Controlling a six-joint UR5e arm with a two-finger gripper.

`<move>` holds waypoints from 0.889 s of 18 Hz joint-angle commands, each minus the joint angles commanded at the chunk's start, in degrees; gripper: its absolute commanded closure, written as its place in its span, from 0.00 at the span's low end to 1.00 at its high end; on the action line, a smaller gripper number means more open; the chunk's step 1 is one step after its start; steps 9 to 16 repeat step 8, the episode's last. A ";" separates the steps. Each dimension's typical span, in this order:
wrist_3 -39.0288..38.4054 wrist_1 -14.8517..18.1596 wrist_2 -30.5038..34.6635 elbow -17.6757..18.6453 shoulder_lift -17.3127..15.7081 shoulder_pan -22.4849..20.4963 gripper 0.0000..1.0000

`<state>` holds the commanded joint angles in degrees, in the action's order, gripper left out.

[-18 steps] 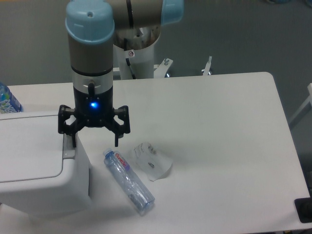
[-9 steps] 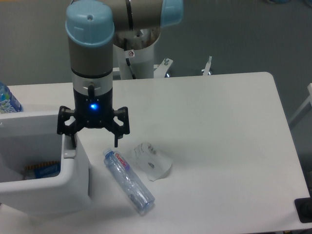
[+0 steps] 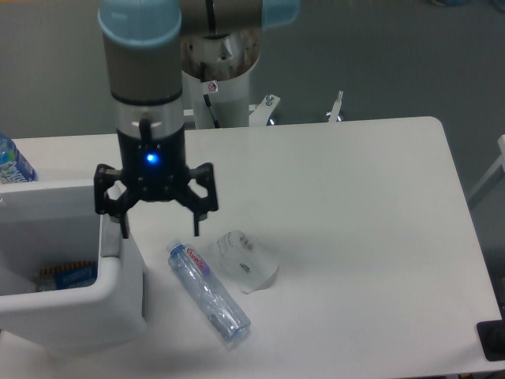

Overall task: Open the trash can
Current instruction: 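Push the trash can lid open with the gripper and lift away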

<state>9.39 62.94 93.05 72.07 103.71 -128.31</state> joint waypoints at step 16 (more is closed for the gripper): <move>16.97 5.87 7.41 0.52 -0.62 -3.86 0.00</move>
